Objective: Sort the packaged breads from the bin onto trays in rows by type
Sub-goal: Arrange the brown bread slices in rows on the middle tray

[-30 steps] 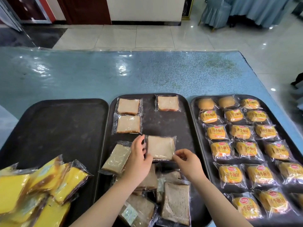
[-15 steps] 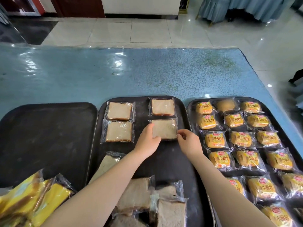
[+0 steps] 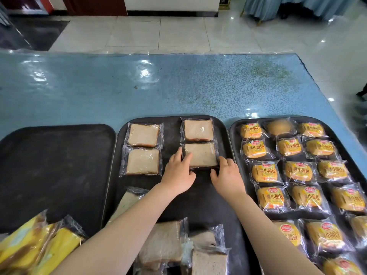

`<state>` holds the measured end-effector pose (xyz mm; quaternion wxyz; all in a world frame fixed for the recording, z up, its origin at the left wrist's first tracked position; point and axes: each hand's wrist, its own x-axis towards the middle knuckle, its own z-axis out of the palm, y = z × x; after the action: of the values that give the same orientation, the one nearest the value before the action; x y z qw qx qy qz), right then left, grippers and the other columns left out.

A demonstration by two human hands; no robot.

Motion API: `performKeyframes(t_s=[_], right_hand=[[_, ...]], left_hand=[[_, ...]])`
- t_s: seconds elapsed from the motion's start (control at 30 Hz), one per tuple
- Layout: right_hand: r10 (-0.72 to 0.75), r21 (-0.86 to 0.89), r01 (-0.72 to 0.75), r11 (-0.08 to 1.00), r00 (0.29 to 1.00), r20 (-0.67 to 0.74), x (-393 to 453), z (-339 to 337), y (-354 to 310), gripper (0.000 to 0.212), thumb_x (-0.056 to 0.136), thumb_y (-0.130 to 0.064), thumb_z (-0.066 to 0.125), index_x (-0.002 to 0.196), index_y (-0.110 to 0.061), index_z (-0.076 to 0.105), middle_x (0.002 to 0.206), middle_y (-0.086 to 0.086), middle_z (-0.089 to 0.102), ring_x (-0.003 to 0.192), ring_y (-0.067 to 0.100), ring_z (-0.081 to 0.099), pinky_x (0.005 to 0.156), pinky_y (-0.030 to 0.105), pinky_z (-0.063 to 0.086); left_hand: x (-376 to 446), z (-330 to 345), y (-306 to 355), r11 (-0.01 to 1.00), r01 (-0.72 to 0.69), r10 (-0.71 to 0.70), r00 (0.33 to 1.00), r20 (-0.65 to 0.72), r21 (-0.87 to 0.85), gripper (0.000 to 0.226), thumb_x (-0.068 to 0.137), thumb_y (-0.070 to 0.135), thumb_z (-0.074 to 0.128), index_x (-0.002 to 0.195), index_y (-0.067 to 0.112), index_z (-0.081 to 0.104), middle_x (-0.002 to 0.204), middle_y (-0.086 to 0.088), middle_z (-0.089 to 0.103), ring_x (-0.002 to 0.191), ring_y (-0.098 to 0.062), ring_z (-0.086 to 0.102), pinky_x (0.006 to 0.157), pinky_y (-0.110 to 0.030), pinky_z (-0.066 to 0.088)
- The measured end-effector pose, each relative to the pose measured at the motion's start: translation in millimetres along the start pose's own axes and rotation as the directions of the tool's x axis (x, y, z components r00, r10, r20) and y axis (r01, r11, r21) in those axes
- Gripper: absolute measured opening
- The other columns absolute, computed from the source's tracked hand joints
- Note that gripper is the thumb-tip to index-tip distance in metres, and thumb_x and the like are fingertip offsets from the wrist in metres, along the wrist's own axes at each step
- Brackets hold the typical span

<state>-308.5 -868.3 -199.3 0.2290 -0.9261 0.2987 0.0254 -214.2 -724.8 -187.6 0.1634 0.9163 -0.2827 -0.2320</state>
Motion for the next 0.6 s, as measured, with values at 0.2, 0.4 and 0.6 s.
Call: performKeyframes(t_s=[0.2, 0.4, 0.6], right_hand=[[-0.040, 0.060, 0.040, 0.997, 0.999, -0.002, -35.0, -8.1, 7.8, 0.059, 0.093, -0.025, 0.054, 0.145, -0.007, 0.032, 0.142, 0.012, 0.041, 0.127, 0.031, 0.040, 0.108, 0.039, 0.033], [-0.103, 0.176, 0.084, 0.981, 0.990, 0.098, -100.8, -8.2, 19.0, 0.056, 0.094, -0.025, 0.056, 0.145, -0.016, 0.035, 0.143, 0.000, 0.042, 0.132, 0.019, 0.040, 0.110, 0.031, 0.032], [-0.074, 0.228, 0.040, 0.973, 0.987, 0.144, -154.3, -2.2, 32.5, 0.051, 0.092, -0.026, 0.060, 0.140, -0.018, 0.044, 0.133, -0.003, 0.049, 0.126, 0.015, 0.047, 0.107, 0.028, 0.037]], left_hand=[[-29.6, -6.8, -14.4, 0.997, -0.058, 0.054, 0.997, -0.060, -0.058, 0.061, 0.095, 0.023, 0.049, 0.151, 0.022, 0.026, 0.162, -0.004, 0.011, 0.148, -0.025, 0.013, 0.119, -0.040, 0.017], [-92.3, -5.4, -35.7, 0.979, -0.128, 0.113, 0.989, -0.099, -0.161, 0.047, 0.097, 0.019, 0.050, 0.143, 0.022, 0.041, 0.150, 0.006, 0.037, 0.140, -0.011, 0.029, 0.114, -0.023, 0.020], [-145.9, 6.0, -46.2, 0.954, -0.264, 0.241, 0.957, -0.159, -0.141, 0.033, 0.094, 0.015, 0.052, 0.125, 0.024, 0.060, 0.132, 0.012, 0.053, 0.130, -0.006, 0.041, 0.108, -0.027, 0.038]])
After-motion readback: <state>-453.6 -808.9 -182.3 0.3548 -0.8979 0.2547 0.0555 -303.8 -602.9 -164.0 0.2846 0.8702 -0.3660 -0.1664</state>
